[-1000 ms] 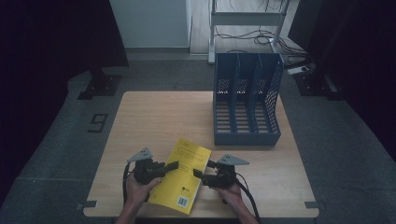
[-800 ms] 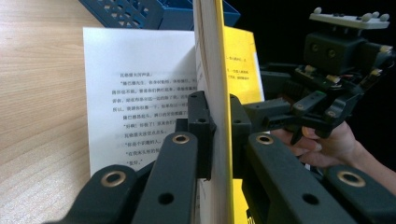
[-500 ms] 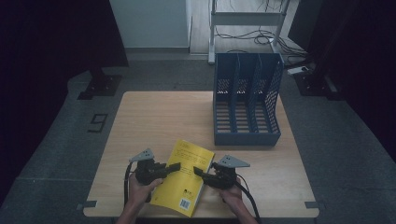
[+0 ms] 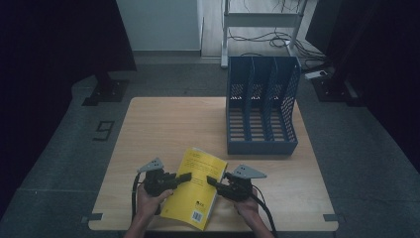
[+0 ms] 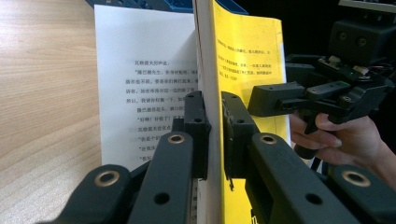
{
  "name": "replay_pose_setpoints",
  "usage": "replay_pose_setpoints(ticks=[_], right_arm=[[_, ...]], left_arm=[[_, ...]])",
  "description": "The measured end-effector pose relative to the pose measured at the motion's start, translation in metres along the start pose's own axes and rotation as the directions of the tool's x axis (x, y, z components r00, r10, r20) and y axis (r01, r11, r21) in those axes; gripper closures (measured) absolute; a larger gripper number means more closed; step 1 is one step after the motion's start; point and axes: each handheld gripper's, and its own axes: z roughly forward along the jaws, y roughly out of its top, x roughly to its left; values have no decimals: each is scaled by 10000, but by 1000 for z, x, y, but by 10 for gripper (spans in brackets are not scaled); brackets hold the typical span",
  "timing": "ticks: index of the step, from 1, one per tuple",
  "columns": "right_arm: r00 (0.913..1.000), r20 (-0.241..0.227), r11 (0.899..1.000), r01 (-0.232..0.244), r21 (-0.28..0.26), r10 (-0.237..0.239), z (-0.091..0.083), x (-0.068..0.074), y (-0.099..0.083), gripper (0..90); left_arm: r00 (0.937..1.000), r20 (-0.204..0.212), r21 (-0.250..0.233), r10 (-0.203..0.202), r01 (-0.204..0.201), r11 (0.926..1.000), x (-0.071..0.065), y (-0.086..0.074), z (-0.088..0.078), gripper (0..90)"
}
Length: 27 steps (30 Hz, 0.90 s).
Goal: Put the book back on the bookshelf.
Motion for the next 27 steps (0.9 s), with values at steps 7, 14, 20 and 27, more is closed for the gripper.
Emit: replay_pose_setpoints(ticks=[7, 14, 20, 27], right_arm=[[9990, 144, 9990, 422, -174, -419, -6, 5, 6, 577], [9978, 140, 9970, 656, -406, -651, -12, 8, 12, 615], [9965, -10, 9954, 836, -478, -838, -16, 10, 16, 630], [9937, -65, 9901, 1107, -861, -1117, -24, 14, 22, 669]], left_arm=[[10000, 21, -269, 97, -96, 9996, -2, 0, -1, 820], [9997, 132, -495, 190, -183, 9986, -4, 1, -1, 819], [9992, 139, -618, 370, -360, 9974, -8, 2, -2, 821], [9975, 307, -932, 640, -609, 9938, -14, 4, -6, 838]])
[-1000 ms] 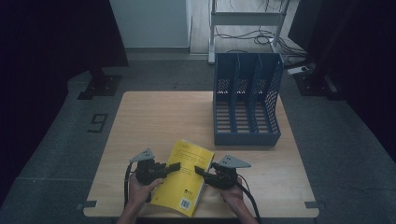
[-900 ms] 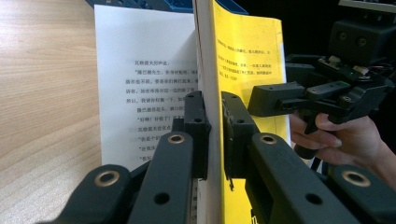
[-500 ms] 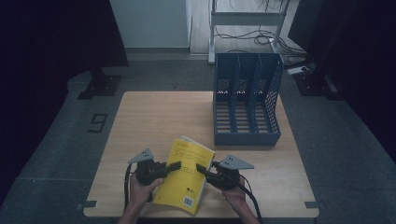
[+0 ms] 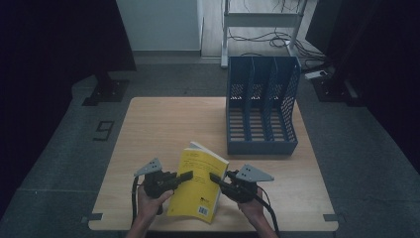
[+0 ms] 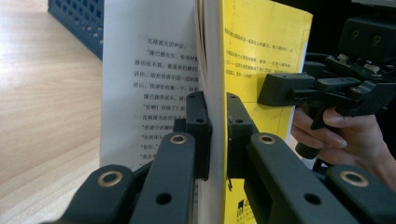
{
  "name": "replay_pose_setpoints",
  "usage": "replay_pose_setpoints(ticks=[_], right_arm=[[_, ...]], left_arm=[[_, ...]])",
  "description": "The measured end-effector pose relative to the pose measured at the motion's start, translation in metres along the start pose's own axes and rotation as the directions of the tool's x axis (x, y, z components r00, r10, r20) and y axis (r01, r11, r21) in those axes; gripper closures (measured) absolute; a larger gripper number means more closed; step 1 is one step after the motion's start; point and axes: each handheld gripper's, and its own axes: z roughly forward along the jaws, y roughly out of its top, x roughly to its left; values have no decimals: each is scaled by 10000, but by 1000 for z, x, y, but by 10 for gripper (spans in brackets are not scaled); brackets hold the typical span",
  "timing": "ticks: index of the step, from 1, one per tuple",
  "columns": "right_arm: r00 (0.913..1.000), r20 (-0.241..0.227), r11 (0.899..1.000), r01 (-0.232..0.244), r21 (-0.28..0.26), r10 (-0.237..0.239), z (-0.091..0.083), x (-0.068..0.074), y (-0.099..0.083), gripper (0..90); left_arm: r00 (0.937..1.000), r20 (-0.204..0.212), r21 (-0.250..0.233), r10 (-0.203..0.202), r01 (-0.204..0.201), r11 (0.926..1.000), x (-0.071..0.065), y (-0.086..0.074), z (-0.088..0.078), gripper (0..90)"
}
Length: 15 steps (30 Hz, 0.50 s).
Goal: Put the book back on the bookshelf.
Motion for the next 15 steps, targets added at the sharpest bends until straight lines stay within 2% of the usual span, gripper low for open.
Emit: replay_pose_setpoints(ticks=[4, 11, 15], right_arm=[[9996, -49, 9994, 273, -221, -274, -5, 3, 5, 694], [9998, -170, 9994, 96, -328, -102, -7, 1, 7, 710], [9997, -129, 9992, 195, -346, -199, -8, 2, 8, 716]], left_arm=[[9999, 102, -179, 127, -125, 9998, -3, 2, -2, 837], [9996, 20, -205, 293, -293, 9994, -6, 3, -1, 828], [9991, -105, -256, 416, -419, 9988, -8, 3, 0, 824]])
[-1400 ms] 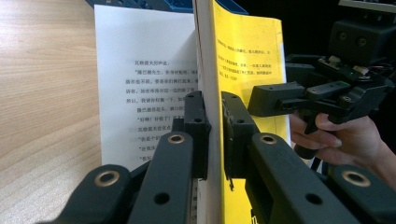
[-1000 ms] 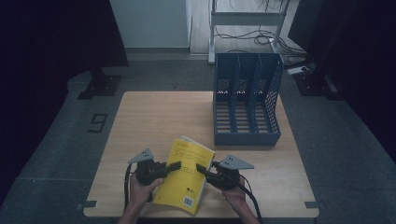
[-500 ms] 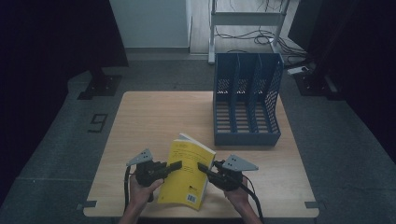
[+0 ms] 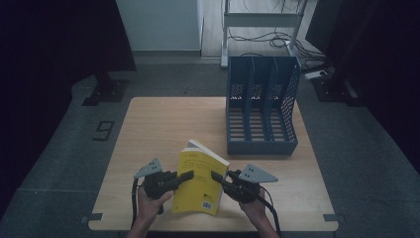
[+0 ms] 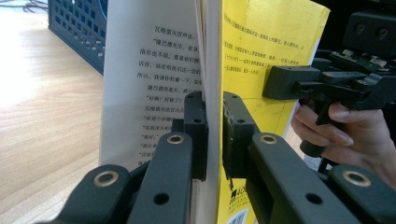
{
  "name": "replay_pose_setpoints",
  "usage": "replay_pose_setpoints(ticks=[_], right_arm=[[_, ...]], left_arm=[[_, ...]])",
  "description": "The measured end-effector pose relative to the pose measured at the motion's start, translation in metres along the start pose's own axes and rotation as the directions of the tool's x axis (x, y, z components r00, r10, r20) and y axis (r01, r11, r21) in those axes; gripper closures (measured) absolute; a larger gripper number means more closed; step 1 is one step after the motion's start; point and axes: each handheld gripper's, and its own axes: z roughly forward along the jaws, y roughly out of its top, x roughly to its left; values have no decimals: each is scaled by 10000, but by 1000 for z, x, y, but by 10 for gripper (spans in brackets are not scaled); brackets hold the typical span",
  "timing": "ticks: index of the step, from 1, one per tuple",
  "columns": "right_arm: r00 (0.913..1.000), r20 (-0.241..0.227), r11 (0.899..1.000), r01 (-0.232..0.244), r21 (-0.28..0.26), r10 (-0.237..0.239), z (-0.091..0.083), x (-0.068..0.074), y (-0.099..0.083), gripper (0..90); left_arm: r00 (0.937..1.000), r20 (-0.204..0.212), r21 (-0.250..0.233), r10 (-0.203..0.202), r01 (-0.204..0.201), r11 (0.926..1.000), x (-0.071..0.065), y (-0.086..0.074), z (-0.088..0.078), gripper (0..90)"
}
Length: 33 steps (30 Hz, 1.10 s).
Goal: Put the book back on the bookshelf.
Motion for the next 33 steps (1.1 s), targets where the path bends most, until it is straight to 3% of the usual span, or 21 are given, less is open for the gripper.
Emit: replay_pose_setpoints(ticks=[7, 11, 18, 27, 33], right_arm=[[9987, 194, 9986, 469, -227, -464, -7, 4, 6, 729], [9997, 33, 9992, 228, -328, -227, -7, 0, 5, 735], [9992, 178, 9990, 376, -254, -371, -7, 1, 4, 741], [9993, 58, 9990, 377, -227, -376, -7, 0, 4, 746], [9995, 4, 9992, 315, -244, -315, -7, 0, 4, 746]], left_arm=[[9990, -118, -295, 431, -434, 9986, -9, 1, 0, 828], [9989, -86, -255, 464, -466, 9986, -8, 0, 1, 826], [9995, 60, -100, 300, -300, 9995, -2, -3, 4, 774], [10000, -87, -93, 3, -4, 10000, 7, -4, 5, 600], [9999, -21, -337, -104, 103, 9994, 11, -4, 1, 633]])
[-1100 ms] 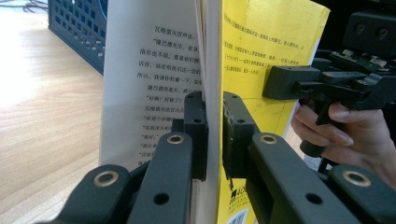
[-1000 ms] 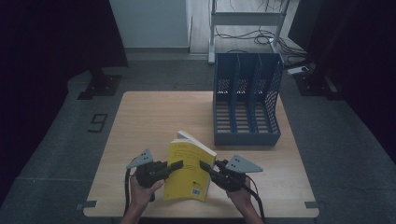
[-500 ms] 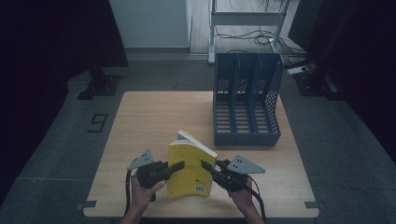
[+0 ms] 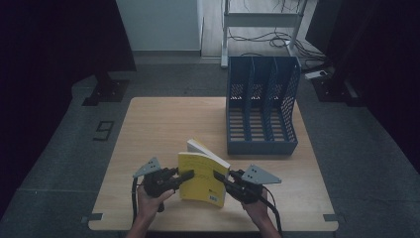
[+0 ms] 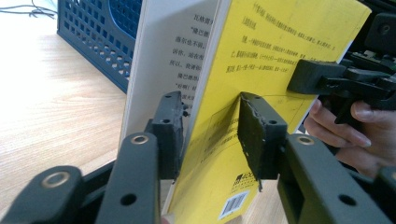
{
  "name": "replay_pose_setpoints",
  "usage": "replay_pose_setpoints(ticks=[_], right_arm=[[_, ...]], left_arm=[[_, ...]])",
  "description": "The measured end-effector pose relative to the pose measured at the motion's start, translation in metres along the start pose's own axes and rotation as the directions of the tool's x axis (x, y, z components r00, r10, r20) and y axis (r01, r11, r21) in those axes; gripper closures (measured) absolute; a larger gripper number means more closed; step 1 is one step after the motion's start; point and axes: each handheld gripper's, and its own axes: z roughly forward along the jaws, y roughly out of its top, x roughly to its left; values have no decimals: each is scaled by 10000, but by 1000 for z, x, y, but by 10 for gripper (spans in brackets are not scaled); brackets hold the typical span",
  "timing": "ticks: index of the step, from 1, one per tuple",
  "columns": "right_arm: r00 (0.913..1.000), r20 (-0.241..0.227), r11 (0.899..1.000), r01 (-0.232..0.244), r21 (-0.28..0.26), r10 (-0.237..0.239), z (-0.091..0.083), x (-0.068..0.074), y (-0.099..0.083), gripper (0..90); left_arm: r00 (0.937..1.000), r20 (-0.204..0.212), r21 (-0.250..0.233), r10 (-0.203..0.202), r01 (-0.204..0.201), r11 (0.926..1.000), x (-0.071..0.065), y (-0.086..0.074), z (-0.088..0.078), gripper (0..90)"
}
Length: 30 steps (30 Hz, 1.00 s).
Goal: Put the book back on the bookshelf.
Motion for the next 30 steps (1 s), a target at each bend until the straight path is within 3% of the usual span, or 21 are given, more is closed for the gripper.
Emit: replay_pose_setpoints(ticks=[8, 14, 17, 21, 28, 30], right_arm=[[9995, -292, 9999, -98, -81, 95, -1, -2, 0, 707], [9977, -631, 9996, 254, -155, -264, 0, 3, 3, 660], [9977, -422, 9985, 530, -131, -535, 1, 5, 6, 660], [9956, -600, 9974, 720, 65, -715, 3, 2, 9, 661], [9946, -839, 9974, 644, 337, -614, 7, -2, 15, 661], [9946, -731, 9962, 764, 426, -732, 9, -2, 17, 708]], left_arm=[[9997, 262, 37, 19, -20, 10000, -1, 0, -1, 739], [9986, 459, 230, 256, -267, 9994, -5, 2, -1, 771], [9987, 386, 203, 325, -333, 9992, -5, 2, -1, 778], [9987, 399, 201, 303, -311, 9993, -5, 2, -1, 780], [9994, 295, 109, 170, -173, 9998, -3, 1, -2, 781], [9995, 258, 86, 174, -176, 9998, -2, 1, -2, 779]])
